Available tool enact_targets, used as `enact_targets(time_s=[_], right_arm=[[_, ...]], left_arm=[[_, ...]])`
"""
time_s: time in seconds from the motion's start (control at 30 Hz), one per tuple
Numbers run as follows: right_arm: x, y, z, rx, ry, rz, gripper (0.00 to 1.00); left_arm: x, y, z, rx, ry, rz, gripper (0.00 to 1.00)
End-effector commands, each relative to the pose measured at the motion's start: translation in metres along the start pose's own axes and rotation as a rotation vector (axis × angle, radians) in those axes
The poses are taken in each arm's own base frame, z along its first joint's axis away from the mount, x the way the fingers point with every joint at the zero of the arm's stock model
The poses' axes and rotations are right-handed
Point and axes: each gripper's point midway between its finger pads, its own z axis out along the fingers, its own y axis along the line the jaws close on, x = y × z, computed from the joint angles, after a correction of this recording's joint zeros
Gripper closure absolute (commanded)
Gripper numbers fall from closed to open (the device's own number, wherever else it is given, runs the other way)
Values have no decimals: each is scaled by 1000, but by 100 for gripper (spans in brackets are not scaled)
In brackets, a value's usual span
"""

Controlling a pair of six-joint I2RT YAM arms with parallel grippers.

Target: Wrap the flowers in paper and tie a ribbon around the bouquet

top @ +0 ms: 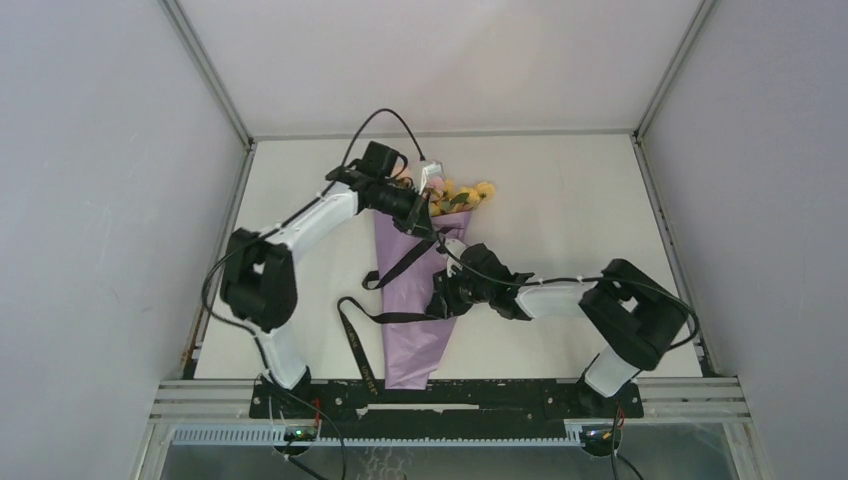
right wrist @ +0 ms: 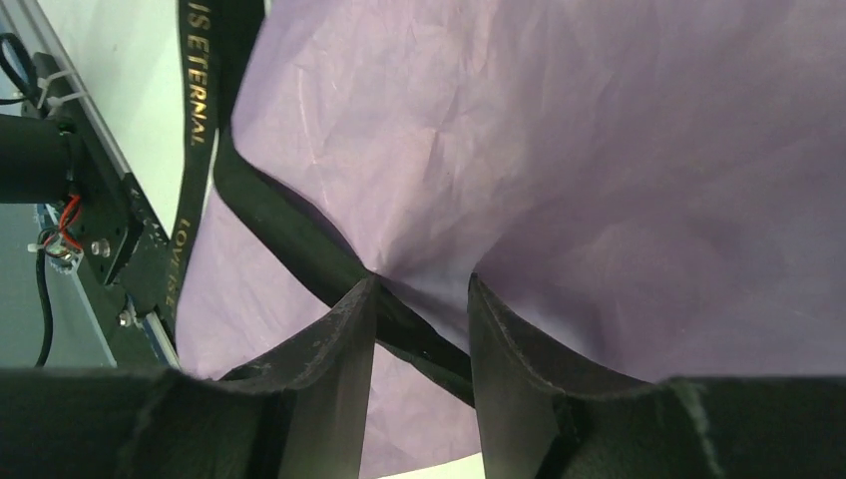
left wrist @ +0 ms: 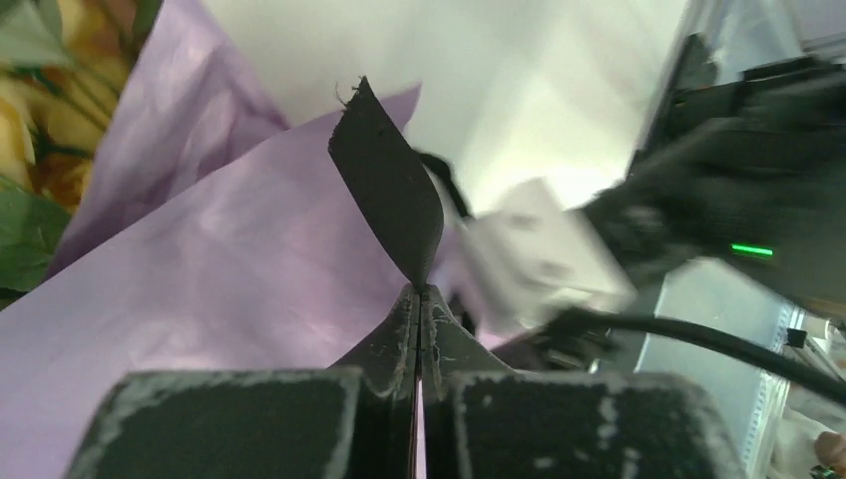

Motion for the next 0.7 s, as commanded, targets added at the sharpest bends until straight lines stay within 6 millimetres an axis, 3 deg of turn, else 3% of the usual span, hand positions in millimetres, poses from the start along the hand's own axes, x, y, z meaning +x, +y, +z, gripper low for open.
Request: enact_targets(time_s=[0.0, 0.1, 0.27, 0.37, 0.47, 0.6, 0.63, 0.67], right_arm=[[-11, 9, 13, -81, -48, 43, 54], [-11, 1, 16, -74, -56, 80, 55], [-9, -9, 14, -95, -65, 142, 57], [-8, -12, 15, -102, -59, 162, 57], [-8, -16, 17, -94, -61, 174, 59], [-10, -18, 16, -96, -64, 187, 60], [-10, -18, 16, -97, -63, 189, 60], [-10, -19, 15, -98, -63, 190, 60]], left_arm=[[-27, -71, -49, 113, -125, 158, 100], [-5, -119, -60, 201, -92, 279, 100], [72, -204, -69, 393, 74, 578, 100], [113, -244, -85, 554, 178, 732, 100], [134, -261, -87, 643, 264, 789, 100], [156, -252, -59, 625, 350, 849, 98], [160, -241, -47, 581, 380, 853, 93], [162, -228, -34, 509, 402, 863, 81]])
